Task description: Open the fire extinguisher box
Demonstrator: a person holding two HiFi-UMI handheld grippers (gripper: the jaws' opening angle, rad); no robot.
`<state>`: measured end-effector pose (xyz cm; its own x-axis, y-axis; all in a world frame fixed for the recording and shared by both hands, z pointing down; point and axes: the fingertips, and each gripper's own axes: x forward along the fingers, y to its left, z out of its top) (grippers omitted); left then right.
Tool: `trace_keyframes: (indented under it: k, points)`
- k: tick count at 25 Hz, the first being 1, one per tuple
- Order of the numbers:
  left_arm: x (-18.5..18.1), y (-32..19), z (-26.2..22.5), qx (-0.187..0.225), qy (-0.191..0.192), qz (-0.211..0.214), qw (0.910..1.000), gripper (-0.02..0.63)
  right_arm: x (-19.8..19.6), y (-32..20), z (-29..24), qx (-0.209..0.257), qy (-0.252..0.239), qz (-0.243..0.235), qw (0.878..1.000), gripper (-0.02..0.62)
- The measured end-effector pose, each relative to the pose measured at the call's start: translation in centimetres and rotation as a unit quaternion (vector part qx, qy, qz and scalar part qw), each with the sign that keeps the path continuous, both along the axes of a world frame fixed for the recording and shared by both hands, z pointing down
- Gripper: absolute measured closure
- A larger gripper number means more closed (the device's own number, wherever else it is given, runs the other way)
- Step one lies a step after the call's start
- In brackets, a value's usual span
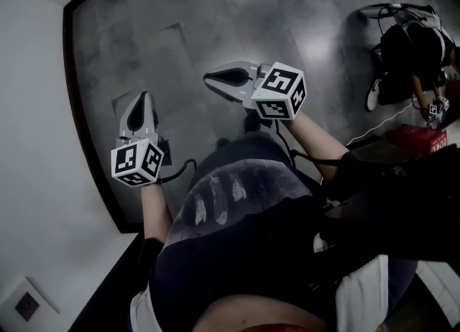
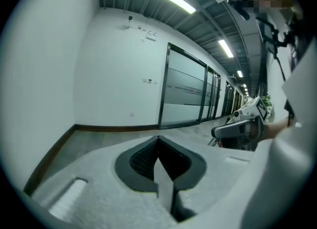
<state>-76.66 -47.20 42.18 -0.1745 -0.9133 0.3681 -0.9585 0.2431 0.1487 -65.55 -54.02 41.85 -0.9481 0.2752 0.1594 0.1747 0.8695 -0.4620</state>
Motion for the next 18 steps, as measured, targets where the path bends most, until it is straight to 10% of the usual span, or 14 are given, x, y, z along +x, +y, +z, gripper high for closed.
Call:
trace_keyframes:
  k: [9,18]
  points:
    - [-2.7,6.0,-0.6,-0.001,-0.01,-0.138,0.9904,0.604,-4.8,2.9,-1.4,0.016,-0.027,-0.133,0.991,0.595]
    - [-7.2,17.5,-1.7,0.005,-0.037,-0.281,0.9589,0.604,-13.5,12.7,-2.4,0.022,-0.052,-0.288,0.956,0.595]
